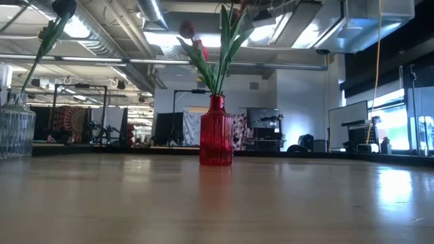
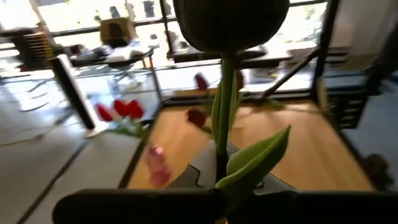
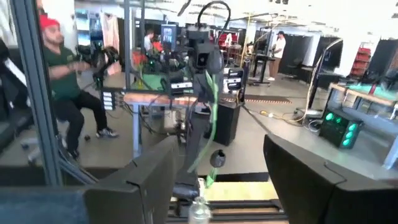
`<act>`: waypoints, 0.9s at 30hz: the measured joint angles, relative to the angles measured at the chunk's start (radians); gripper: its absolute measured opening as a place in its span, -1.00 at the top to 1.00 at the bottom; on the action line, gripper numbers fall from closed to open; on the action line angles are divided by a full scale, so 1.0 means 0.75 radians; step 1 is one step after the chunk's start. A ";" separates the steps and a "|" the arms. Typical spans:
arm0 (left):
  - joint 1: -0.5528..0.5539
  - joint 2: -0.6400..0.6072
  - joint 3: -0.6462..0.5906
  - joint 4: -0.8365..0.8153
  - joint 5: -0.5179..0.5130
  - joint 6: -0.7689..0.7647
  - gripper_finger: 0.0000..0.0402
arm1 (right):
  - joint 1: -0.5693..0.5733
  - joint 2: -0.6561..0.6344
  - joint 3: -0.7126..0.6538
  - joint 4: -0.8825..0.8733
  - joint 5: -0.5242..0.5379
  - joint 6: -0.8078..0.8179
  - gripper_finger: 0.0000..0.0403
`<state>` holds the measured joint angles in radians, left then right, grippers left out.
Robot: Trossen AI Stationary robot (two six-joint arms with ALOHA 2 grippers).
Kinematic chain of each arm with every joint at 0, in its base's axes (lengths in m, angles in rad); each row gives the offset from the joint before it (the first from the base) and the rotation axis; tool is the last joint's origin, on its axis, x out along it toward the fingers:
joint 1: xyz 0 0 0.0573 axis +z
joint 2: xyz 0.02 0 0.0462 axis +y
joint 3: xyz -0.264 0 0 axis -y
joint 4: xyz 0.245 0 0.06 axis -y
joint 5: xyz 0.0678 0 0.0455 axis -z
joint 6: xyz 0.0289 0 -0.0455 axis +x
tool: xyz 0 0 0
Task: Sort flowers into vase by color
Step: Put the left black flower into the transparent vase
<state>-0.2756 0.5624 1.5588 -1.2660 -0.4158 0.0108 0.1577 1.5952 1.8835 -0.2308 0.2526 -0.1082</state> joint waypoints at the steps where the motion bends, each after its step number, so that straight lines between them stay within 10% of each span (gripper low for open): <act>1: 0.000 -0.018 -0.007 -0.014 -0.028 0.001 1.00 | 0.000 0.003 0.000 0.005 0.001 0.040 -0.18; 27: 0.001 -0.270 -0.599 0.029 -0.679 -0.481 1.00 | -0.001 0.089 0.000 0.062 0.068 -0.040 -0.17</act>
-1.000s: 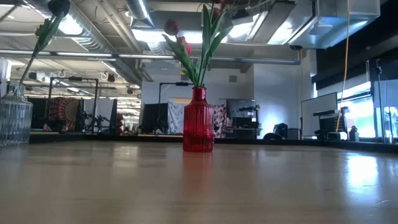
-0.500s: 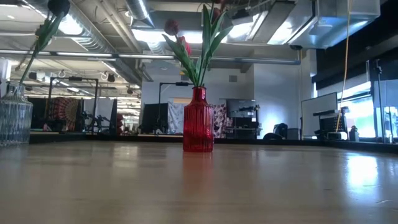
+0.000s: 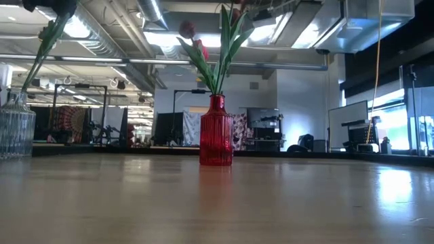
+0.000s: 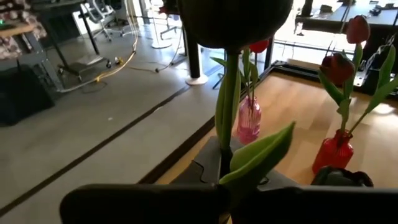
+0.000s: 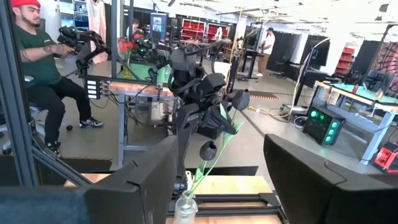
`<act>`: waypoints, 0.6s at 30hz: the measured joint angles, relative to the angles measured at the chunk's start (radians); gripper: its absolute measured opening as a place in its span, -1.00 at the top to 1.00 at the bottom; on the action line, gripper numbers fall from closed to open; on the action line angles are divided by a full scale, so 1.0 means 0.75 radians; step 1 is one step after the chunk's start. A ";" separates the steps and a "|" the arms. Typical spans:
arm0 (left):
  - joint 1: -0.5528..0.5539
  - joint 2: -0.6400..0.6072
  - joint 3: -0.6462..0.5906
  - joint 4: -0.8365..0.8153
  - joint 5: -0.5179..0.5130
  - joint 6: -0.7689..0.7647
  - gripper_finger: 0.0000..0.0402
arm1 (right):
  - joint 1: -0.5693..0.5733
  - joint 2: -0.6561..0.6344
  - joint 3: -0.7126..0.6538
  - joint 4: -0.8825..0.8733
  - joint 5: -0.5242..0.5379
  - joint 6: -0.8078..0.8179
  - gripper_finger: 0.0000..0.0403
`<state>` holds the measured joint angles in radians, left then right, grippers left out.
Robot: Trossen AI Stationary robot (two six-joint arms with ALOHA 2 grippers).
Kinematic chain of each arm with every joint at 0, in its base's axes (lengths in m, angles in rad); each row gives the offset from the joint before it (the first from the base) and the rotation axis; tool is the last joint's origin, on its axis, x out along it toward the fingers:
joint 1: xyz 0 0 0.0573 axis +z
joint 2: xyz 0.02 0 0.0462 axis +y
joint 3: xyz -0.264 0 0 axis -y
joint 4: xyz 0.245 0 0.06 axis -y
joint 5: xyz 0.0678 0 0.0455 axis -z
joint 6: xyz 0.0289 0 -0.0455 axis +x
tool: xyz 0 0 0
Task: Sort flowers into vase by color
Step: Put the left black flower into the transparent vase
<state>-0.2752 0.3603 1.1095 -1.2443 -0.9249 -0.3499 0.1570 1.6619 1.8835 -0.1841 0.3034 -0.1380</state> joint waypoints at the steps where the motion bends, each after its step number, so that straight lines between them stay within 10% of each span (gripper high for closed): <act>1: 0.000 0.000 0.000 -0.006 0.000 -0.014 1.00 | 0.000 0.000 0.000 0.001 0.000 -0.004 -0.17; 18: 0.000 0.008 0.012 -0.031 0.030 0.046 0.99 | -0.001 -0.001 0.000 0.000 0.000 -0.067 -0.17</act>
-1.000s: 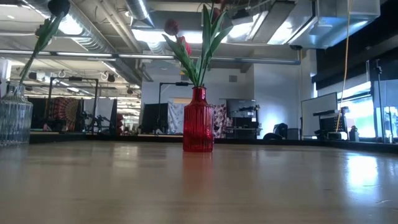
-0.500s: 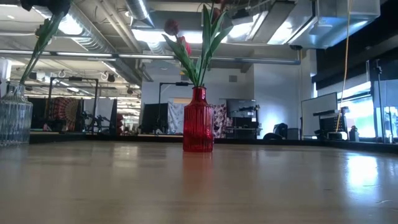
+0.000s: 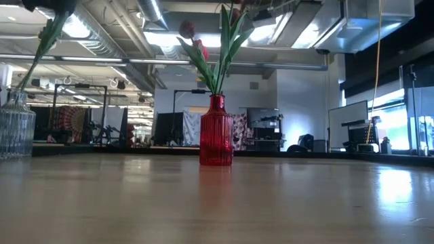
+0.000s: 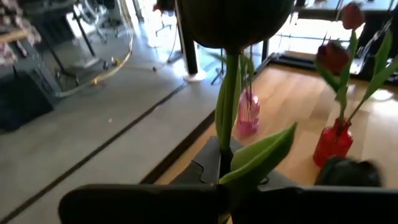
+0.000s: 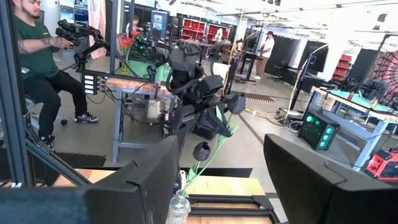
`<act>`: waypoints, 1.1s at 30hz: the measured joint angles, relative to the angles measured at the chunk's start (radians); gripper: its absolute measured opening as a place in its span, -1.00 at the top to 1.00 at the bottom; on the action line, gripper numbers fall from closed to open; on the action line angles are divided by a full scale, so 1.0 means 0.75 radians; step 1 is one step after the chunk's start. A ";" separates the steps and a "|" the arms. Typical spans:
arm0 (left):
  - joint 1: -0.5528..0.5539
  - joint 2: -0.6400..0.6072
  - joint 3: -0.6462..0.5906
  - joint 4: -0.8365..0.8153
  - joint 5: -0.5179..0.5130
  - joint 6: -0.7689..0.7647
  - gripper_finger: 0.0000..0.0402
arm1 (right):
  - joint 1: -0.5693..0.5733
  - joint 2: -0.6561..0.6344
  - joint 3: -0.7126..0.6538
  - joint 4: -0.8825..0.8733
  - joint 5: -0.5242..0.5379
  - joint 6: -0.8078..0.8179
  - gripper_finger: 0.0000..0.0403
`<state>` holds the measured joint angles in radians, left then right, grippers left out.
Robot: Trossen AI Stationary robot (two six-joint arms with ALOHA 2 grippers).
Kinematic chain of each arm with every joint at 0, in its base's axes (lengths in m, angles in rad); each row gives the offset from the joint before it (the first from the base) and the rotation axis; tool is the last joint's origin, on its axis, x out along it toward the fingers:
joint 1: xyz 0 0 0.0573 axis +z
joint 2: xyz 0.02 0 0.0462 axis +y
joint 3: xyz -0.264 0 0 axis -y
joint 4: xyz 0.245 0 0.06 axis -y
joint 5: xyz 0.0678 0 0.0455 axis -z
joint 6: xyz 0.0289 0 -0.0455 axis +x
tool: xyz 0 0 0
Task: Sort flowers into vase by color
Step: Put the left black flower into the transparent vase
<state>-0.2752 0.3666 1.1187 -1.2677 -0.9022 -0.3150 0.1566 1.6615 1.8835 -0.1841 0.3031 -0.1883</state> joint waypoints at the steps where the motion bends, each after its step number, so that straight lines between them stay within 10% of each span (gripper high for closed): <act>1: 0.000 0.000 0.000 -0.031 0.004 -0.032 0.99 | 0.000 0.000 0.000 0.000 0.000 0.001 -0.17; 12: 0.000 0.000 -0.001 -0.131 0.165 -0.390 0.86 | 0.000 -0.002 0.000 0.002 0.019 0.009 -0.17; 21: 0.000 0.000 -0.001 -0.234 0.570 -0.614 0.46 | 0.000 -0.002 0.000 0.001 0.039 0.213 -0.18; 27: -0.001 0.033 0.000 -0.364 0.917 -0.634 0.30 | 0.000 -0.002 0.000 -0.073 0.095 0.369 -0.18; 33: -0.001 0.047 0.009 -0.404 0.922 -0.531 0.22 | 0.000 -0.002 0.000 -0.243 0.095 0.448 -0.18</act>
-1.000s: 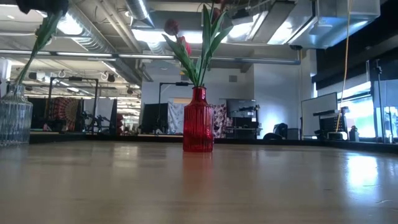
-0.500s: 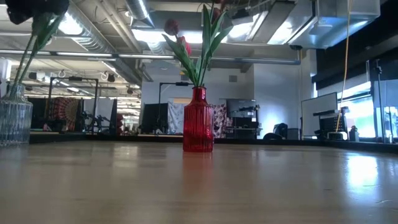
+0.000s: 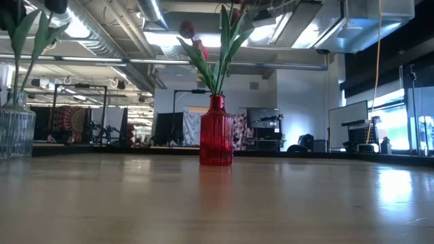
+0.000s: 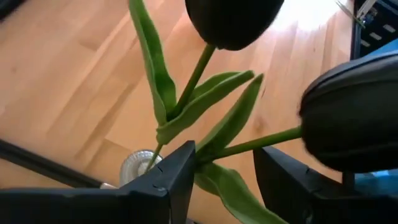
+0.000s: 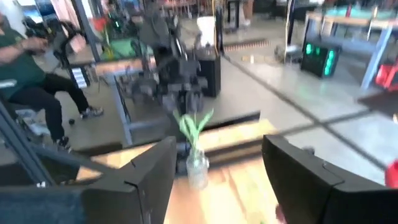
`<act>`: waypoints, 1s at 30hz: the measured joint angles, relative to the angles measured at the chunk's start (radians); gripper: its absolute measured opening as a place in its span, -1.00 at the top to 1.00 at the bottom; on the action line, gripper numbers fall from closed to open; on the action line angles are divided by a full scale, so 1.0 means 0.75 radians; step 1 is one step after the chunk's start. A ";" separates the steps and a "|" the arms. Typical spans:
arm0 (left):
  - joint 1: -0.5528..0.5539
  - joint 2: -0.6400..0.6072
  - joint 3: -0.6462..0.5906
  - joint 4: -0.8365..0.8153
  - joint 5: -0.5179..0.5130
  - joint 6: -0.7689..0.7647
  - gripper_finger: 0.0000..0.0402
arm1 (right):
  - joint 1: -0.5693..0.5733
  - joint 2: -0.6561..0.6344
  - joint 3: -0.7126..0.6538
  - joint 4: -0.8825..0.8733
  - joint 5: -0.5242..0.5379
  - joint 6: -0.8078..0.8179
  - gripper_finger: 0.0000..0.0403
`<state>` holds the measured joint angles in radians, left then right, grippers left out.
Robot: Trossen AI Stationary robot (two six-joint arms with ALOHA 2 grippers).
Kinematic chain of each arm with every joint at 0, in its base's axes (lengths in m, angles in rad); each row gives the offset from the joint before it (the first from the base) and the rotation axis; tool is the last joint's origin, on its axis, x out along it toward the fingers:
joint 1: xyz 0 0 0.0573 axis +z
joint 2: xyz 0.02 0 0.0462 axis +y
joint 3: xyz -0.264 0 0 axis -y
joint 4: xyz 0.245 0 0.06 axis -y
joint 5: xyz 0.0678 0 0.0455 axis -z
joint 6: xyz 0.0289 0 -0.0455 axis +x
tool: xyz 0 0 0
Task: Sort flowers into vase by color
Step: Put the left black flower into the transparent vase, then put the black flower into the transparent vase
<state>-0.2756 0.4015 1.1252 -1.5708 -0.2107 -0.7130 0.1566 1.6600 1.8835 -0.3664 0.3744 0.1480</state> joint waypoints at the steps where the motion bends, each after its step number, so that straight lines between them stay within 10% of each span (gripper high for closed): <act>1: 0.000 0.000 0.009 0.000 -0.009 0.007 0.20 | 0.000 0.007 0.000 -0.032 0.001 0.032 -0.18; 17: 0.000 0.002 0.333 -0.001 0.236 0.019 0.00 | 0.002 0.084 -0.001 -0.480 -0.189 0.536 -0.18; 30: 0.001 0.001 0.677 0.256 -0.456 0.126 0.01 | 0.190 0.098 -0.001 -0.932 -0.590 1.307 -0.17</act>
<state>-0.2752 0.4019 1.6329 -1.3789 -0.5525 -0.6183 0.2988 1.7332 1.8832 -1.0652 -0.0679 1.1286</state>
